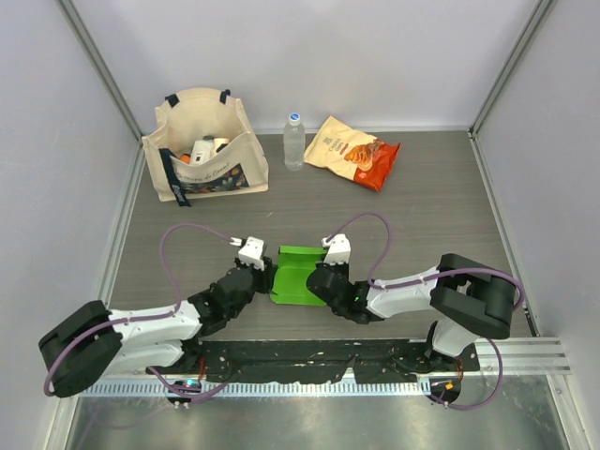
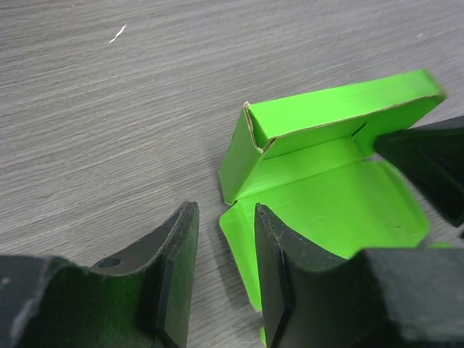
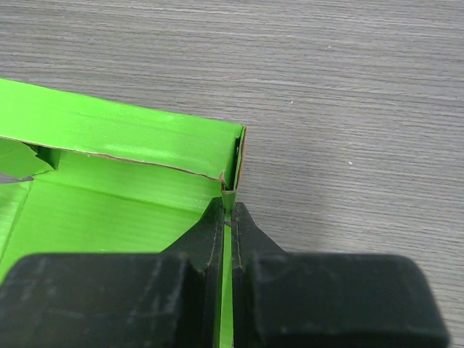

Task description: Fold the paper box

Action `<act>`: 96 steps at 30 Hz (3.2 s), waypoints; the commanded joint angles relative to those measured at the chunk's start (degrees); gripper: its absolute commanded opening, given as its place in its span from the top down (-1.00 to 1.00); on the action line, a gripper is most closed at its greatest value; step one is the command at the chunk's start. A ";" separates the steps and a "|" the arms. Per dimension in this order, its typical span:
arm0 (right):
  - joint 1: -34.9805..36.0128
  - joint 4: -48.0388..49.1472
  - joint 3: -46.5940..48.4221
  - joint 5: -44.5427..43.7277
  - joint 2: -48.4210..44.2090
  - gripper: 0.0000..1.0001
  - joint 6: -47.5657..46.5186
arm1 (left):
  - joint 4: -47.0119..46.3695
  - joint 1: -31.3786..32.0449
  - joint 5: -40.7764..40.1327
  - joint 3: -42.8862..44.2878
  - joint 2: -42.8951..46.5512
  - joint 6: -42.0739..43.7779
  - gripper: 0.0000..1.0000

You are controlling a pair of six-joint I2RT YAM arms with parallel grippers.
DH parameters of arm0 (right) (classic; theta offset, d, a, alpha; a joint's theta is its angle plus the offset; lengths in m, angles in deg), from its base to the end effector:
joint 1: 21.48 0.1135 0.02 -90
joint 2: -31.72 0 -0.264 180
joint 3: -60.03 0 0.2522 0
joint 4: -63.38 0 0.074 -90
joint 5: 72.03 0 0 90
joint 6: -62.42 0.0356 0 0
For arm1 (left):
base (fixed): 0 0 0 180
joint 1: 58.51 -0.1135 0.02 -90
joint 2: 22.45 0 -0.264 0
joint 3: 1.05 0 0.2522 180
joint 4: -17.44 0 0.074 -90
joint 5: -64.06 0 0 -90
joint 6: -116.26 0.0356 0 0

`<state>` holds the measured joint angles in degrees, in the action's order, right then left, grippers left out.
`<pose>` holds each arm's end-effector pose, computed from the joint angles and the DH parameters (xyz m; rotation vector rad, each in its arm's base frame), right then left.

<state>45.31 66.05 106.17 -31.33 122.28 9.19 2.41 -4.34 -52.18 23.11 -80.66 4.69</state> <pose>0.1333 0.2423 0.1362 -0.1198 2.0190 0.1346 0.1240 -0.1449 0.1622 0.2265 1.8813 -0.4743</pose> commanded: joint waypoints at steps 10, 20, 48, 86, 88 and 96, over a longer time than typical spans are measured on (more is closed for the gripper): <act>0.19 0.89 1.81 0.69 -2.15 0.98 -1.00 | -12.59 -1.96 1.28 5.60 -14.20 6.00 0.29; 0.19 1.06 2.07 0.69 -2.06 0.98 -1.09 | -14.88 -1.97 -0.39 7.01 -18.07 8.99 0.63; 0.54 5.72 6.64 -1.94 5.50 0.99 4.27 | -27.38 1.29 -14.20 10.18 -38.92 -7.87 0.75; -11.93 -16.78 -4.51 47.51 -24.19 -0.46 3.73 | 35.39 -7.77 6.36 11.40 24.55 -6.92 -0.12; -14.22 -13.28 -6.18 52.77 -25.43 -0.43 5.14 | 35.48 -7.77 7.43 12.37 24.29 -7.70 -0.13; -23.10 1.05 -11.46 66.60 -18.95 -0.29 13.49 | 34.61 -7.77 3.04 6.67 20.08 -25.89 -0.08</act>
<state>25.31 56.39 96.31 23.62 99.03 16.41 37.25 -11.82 -47.26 32.83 -58.94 -11.74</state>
